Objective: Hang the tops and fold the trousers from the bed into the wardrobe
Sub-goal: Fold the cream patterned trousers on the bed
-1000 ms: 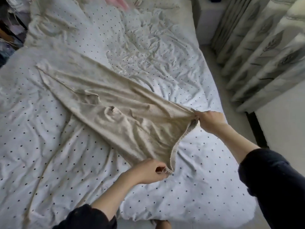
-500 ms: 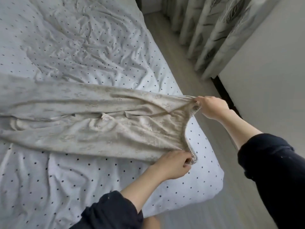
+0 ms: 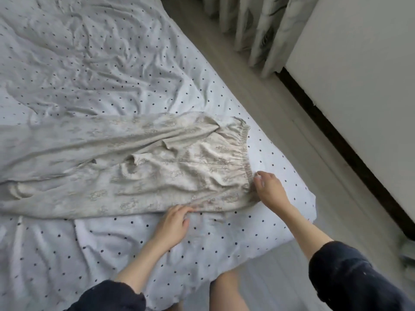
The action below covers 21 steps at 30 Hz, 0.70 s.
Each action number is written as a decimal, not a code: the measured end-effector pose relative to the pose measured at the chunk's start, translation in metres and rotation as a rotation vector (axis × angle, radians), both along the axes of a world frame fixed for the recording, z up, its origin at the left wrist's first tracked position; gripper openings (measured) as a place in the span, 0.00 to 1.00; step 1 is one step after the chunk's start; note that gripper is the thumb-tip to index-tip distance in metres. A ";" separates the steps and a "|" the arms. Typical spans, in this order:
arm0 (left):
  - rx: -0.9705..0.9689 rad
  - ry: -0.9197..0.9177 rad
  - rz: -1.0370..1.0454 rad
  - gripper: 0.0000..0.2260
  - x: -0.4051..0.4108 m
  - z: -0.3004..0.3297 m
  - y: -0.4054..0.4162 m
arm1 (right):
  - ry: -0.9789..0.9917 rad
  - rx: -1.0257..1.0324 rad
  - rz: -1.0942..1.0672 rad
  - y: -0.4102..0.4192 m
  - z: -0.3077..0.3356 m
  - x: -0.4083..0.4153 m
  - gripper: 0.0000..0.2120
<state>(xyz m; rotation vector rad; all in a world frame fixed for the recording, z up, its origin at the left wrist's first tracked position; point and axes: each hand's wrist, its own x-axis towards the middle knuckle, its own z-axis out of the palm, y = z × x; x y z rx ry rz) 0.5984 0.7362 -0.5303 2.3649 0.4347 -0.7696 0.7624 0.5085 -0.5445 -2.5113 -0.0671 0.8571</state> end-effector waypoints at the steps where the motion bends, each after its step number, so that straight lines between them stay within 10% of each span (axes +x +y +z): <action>1: 0.033 0.008 0.017 0.16 -0.010 -0.001 0.012 | -0.035 -0.044 0.003 0.004 0.004 -0.011 0.15; 12: 0.212 -0.306 0.084 0.16 -0.119 0.015 0.153 | -0.256 -0.339 0.115 0.128 0.038 -0.152 0.29; 21: 0.332 -0.482 0.309 0.19 -0.198 0.025 0.324 | -0.301 -0.129 0.470 0.320 0.051 -0.229 0.26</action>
